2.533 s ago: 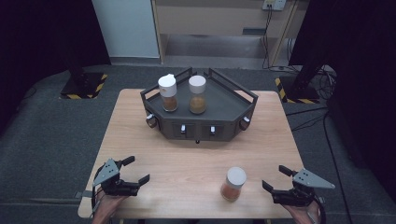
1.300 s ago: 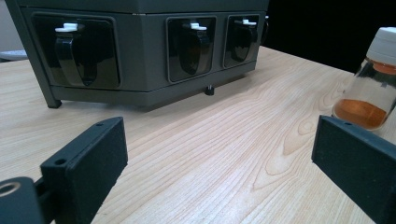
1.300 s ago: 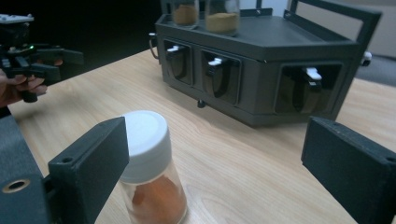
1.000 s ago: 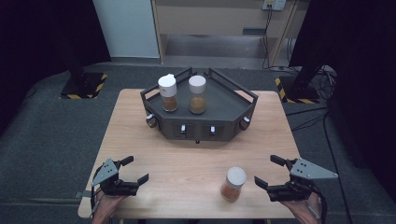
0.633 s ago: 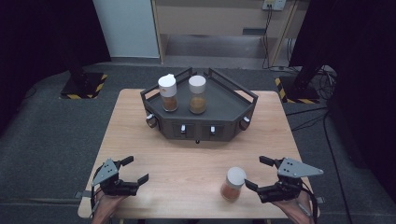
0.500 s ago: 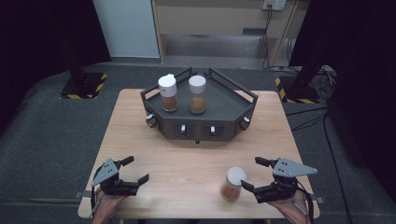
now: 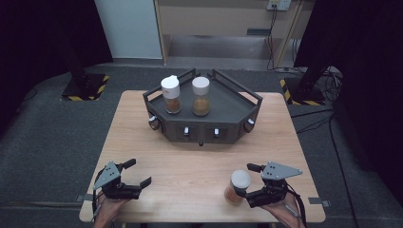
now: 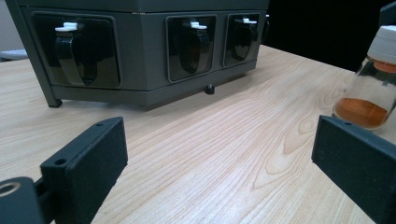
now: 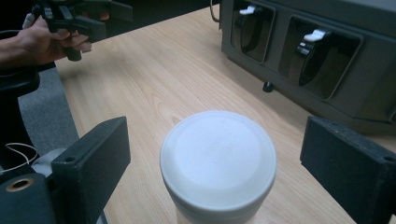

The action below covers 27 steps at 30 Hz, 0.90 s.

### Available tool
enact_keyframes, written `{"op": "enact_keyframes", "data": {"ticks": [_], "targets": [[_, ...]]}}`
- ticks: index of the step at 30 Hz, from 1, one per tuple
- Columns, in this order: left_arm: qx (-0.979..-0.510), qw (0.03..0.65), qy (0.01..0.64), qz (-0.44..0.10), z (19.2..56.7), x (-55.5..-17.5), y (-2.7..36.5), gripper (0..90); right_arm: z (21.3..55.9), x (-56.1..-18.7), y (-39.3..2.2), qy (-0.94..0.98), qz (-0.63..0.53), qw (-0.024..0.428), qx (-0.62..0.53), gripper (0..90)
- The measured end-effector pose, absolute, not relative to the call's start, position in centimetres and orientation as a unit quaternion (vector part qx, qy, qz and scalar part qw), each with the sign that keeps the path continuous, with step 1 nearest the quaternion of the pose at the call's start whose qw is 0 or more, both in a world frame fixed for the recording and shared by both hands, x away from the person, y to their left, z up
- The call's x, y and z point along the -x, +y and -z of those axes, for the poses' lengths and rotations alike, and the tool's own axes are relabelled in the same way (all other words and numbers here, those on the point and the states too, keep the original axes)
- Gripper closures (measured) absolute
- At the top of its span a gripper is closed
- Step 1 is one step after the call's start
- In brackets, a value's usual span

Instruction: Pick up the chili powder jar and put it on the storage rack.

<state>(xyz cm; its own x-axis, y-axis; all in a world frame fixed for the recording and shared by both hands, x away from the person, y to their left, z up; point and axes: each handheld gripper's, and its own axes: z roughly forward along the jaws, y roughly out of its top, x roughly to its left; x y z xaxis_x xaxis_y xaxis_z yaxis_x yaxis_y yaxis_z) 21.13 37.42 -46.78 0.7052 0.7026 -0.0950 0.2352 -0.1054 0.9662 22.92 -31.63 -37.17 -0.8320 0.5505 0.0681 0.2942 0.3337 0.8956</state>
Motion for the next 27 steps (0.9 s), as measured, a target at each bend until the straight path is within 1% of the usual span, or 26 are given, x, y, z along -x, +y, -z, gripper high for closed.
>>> {"op": "enact_keyframes", "data": {"ticks": [3,7,13,17,18,27], "targets": [[-0.716,0.583,0.327,-0.2,46.8,-21.1,37.5,2.4,37.7,-23.2,-31.5,0.807,-0.513,0.119,-0.266,9.3],[-0.717,0.583,0.327,-0.199,46.8,-21.1,37.5,2.4,38.3,-23.4,-31.4,0.809,-0.51,0.116,-0.268,12.1],[-0.717,0.582,0.327,-0.2,46.7,-21.1,37.4,2.4,39.0,-23.6,-31.3,0.815,-0.505,0.113,-0.261,20.4],[-0.717,0.582,0.328,-0.2,46.7,-21.1,37.4,2.4,39.5,-23.5,-31.2,0.818,-0.501,0.122,-0.256,31.8],[-0.717,0.582,0.328,-0.2,46.7,-21.1,37.4,2.4,39.7,-23.5,-31.3,0.817,-0.504,0.121,-0.254,32.8],[-0.717,0.582,0.327,-0.201,46.7,-21.1,37.4,2.4,39.2,-23.4,-30.7,0.824,-0.495,0.129,-0.245,33.3]]}}
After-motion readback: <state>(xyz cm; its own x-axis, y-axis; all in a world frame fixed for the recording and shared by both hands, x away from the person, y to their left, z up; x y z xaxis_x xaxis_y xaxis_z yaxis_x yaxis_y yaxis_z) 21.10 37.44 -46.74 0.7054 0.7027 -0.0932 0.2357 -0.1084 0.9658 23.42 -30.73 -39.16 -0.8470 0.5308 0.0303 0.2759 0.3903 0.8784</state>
